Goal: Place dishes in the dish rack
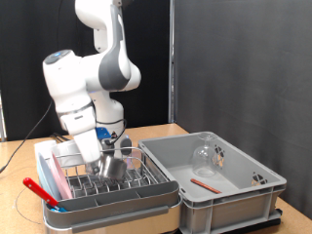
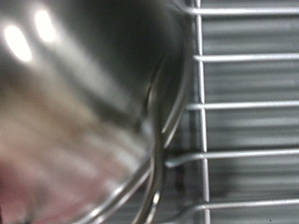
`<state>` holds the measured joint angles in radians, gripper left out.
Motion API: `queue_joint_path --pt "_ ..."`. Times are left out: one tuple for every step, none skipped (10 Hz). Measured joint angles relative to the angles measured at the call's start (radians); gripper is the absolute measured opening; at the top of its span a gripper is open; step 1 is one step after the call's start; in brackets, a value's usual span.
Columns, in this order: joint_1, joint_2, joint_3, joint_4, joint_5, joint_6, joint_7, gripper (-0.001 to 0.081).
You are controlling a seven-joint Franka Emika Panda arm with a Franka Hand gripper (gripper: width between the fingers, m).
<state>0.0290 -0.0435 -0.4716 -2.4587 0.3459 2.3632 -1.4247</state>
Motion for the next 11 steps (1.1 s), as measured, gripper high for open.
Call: queue_joint_path --pt "-0.002 0.038 -0.003 0.021 0.028 0.003 -0.036 0.0806" --pt "-0.005 0.069 -0.003 0.04 0.051 0.003 -0.065 0.0806" --pt "-0.006 0.092 -0.003 0.056 0.069 0.002 -0.088 0.0806" --pt "-0.008 0.104 -0.003 0.07 0.086 -0.002 -0.108 0.0806" --pt "-0.008 0.11 -0.003 0.078 0.105 -0.01 -0.129 0.0806" --pt "-0.009 0.114 -0.003 0.088 0.131 -0.029 -0.152 0.0806" --pt "-0.009 0.114 -0.003 0.103 0.16 -0.073 -0.174 0.0806" --pt "-0.013 0.112 -0.004 0.128 0.177 -0.162 -0.184 0.0806" --pt "-0.016 0.105 -0.004 0.159 0.182 -0.271 -0.187 0.0806" --pt "-0.017 0.088 -0.004 0.18 0.186 -0.347 -0.19 0.0806" --pt "-0.016 0.065 -0.002 0.189 0.188 -0.39 -0.192 0.0806"
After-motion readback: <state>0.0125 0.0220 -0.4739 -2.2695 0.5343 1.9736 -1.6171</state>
